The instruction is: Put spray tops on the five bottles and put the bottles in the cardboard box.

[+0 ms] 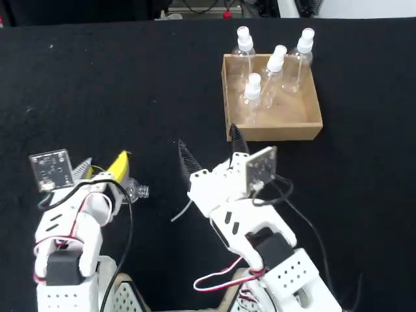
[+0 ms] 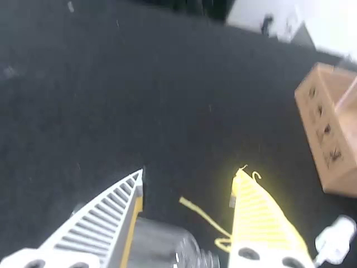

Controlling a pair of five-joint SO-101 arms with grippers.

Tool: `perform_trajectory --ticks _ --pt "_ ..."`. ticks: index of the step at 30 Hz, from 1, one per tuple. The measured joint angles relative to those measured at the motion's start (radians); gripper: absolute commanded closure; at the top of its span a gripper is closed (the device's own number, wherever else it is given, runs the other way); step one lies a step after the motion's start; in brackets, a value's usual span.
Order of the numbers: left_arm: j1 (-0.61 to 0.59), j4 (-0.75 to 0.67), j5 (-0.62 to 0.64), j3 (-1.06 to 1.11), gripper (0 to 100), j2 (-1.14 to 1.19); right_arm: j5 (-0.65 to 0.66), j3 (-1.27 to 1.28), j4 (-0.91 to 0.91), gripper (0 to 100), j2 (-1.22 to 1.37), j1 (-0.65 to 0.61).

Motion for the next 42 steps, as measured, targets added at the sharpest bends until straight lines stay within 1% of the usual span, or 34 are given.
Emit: perform_trajectory --ticks 7,10,12,15,17,21,24,27,30,33,36,39,42 --pt "-0.117 0.012 -0.049 -0.132 75 0.009 0.0 -0.135 0.0 60.0 0.365 -0.051" --pt "-0.164 0.025 -0.049 -0.187 75 0.084 0.0 -0.195 0.0 60.0 0.551 -0.08" --pt "-0.189 0.025 -0.072 -0.23 75 0.164 -0.003 -0.224 0.0 60.0 0.658 -0.103" --pt "-0.209 0.025 -0.141 -0.305 75 0.35 -0.006 -0.247 0.0 60.0 0.758 -0.137" --pt "-0.23 0.028 -0.176 -0.362 75 0.485 -0.006 -0.249 0.0 60.0 0.776 -0.153" --pt "-0.339 0.035 -0.19 -0.488 75 0.779 -0.006 -0.249 0.0 60.0 0.776 -0.164" --pt "-0.44 0.084 -0.21 -0.614 75 0.973 -0.006 -0.249 0.0 60.0 0.776 -0.164" --pt "-0.526 0.124 -0.305 -0.721 75 1.157 -0.006 -0.249 0.0 60.0 0.776 -0.166" --pt "-0.58 0.137 -0.427 -0.783 75 1.343 -0.006 -0.249 0.0 60.0 0.776 -0.166" --pt "-0.594 0.137 -0.542 -0.799 75 1.519 -0.006 -0.249 0.0 60.0 0.776 -0.166" --pt "-0.592 0.137 -0.597 -0.809 75 1.659 -0.006 -0.249 0.0 60.0 0.776 -0.166" --pt "-0.568 0.137 -0.597 -0.83 75 1.74 -0.006 -0.249 0.0 60.0 0.776 -0.166" --pt "-0.486 0.16 -0.505 -0.83 75 1.758 -0.006 -0.249 0.0 60.0 0.776 -0.166"
